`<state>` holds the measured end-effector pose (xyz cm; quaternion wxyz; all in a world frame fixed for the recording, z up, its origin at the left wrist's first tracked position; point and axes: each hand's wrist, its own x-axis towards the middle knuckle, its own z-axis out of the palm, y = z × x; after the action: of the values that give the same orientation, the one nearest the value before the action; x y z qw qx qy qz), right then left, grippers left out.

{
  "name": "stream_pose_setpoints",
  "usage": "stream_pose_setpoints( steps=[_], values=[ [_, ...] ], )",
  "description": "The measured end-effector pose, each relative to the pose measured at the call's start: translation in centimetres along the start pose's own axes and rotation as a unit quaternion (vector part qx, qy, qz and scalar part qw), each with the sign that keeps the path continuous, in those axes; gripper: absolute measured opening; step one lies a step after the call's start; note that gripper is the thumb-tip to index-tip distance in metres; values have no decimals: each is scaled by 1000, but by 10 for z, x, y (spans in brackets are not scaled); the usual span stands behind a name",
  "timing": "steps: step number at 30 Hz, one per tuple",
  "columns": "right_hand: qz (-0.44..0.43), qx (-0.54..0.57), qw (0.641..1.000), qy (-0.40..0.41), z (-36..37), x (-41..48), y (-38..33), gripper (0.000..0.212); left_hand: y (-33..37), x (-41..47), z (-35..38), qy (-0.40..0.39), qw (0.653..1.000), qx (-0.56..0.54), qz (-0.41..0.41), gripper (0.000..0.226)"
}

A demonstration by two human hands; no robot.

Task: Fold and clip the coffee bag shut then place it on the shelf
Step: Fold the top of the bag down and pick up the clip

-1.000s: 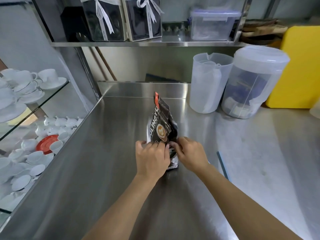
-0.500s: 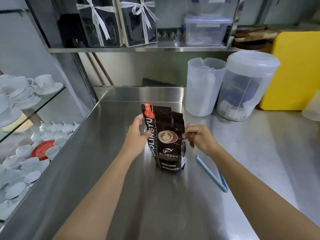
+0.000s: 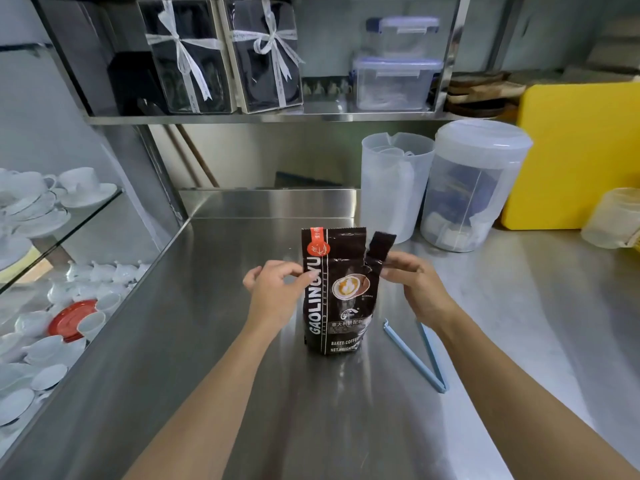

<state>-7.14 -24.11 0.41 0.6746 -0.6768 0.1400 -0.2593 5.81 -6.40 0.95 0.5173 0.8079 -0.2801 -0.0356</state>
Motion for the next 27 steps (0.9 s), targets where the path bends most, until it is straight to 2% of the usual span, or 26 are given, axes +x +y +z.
stream_pose_setpoints(
  steps=[5, 8, 10, 14, 16, 19, 22, 25, 27],
  values=[
    [-37, 1, 999, -31, 0, -5, -13, 34, 11, 1, -4, -7, 999, -49, 23, 4],
    [-37, -8, 998, -54, 2, -7, -16, 28, 13, 2, -9, -19, 997, -57, 58, 12],
    [-39, -37, 998, -28, 4, -6, -17, 29, 11, 4, -11, -28, 992, -103, 70, 15],
    [-45, -49, 998, 8, 10, -1, -23, 33, 7, 6, -13, -63, 976, -201, 61, 45],
    [-49, -42, 998, 13, 13, 0, -24, 35, 5, 9, -13, -73, 973, -215, 44, 58],
    [-49, -48, 997, 39, 16, 0, -23, 37, 6, 9, -17, -89, 981, -169, 30, 56],
    [-53, -72, 995, 54, 18, -1, -24, 39, 13, 9, -25, -104, 990, -81, 56, 46],
    [-59, -92, 994, 15, 16, -3, -30, 37, 19, 10, -29, -134, 986, 5, 103, 22],
    [-55, -102, 993, -10, 14, -3, -33, 34, 19, 10, -25, -107, 985, 62, 120, 24]
  ],
)
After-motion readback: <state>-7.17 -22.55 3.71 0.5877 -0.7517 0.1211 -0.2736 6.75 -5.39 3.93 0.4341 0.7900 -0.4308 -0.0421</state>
